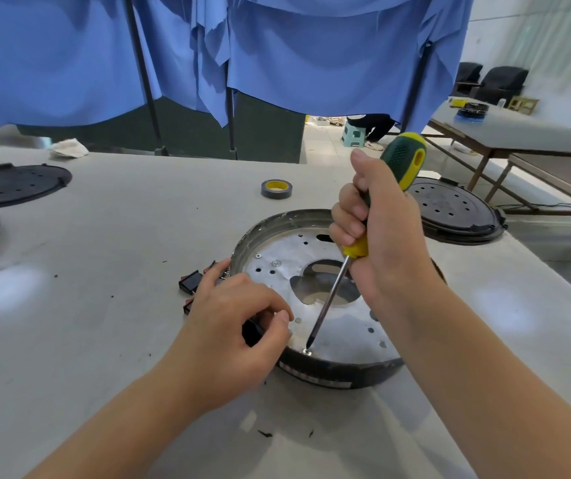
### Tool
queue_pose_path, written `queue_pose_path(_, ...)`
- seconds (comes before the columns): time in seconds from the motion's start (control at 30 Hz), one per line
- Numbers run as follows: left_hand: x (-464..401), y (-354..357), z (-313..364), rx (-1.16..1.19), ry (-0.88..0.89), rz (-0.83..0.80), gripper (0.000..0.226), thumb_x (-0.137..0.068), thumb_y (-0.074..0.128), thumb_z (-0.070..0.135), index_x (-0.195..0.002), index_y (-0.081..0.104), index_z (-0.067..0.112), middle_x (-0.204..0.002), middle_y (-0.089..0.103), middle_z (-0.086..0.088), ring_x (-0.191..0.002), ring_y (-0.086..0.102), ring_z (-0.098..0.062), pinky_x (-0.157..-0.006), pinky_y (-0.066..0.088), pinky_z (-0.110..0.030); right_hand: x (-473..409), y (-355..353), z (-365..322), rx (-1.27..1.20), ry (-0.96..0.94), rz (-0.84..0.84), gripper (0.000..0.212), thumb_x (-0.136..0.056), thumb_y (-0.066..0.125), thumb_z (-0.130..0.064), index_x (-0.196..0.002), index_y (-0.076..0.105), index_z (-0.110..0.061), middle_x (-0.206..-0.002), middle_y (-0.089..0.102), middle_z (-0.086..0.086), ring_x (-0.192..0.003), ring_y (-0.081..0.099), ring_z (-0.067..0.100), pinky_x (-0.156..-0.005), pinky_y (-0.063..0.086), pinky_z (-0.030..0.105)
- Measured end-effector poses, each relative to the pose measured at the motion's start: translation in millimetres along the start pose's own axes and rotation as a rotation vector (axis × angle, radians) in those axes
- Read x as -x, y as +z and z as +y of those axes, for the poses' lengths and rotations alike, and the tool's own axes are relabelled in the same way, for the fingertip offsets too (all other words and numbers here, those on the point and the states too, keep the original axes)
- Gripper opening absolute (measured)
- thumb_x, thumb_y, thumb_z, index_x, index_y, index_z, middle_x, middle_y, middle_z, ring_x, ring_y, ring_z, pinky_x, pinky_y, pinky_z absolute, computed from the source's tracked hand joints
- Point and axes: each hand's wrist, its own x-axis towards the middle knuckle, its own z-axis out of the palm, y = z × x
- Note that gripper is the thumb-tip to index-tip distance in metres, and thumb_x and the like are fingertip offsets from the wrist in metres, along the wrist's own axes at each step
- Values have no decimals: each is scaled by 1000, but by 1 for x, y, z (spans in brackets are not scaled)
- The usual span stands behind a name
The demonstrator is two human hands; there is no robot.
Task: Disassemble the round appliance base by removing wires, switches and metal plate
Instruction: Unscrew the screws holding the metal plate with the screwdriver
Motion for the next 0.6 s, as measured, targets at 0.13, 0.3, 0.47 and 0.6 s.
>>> queue_pose_path(0.13, 1, -1, 0, -18, 4, -8, 26, -81, 47, 37, -70, 68, 25, -61, 57, 13, -73, 57, -5, -117, 17, -27, 1, 1, -2, -18, -2, -48, 43, -93, 58, -26, -53, 42, -20, -46, 32, -5, -37, 28, 7, -36, 29, 18)
queue_pose_path(0.3, 0, -1, 0, -26, 7, -12, 26, -81, 47, 37, -70, 68, 24, -61, 57, 13, -73, 57, -6, -117, 16, -25, 4, 3, 0, 21, -15, -55, 43, -93, 58, -24, -53, 41, -20, -45, 32, -5, -37, 26, 8, -36, 26, 20)
queue_pose_path(0.47, 0, -1, 0, -42, 7, -19, 27, -81, 47, 38, -70, 67, 24, -61, 58, 13, -73, 57, -6, -117, 17, -28, 10, 8, -2, 58, -45, -137, 44, -93, 57, -22, -53, 39, -21, -45, 31, -6, -35, 26, 7, -35, 25, 20)
queue_pose_path(0.6, 0, 0, 0, -34, -3, -12, 27, -81, 47, 38, -69, 67, 24, -61, 57, 12, -73, 57, -7, -117, 17, -27, 15, 11, -4, 115, -43, -287, 45, -94, 53, -22, -54, 35, -19, -45, 28, -5, -35, 24, 8, -36, 25, 19)
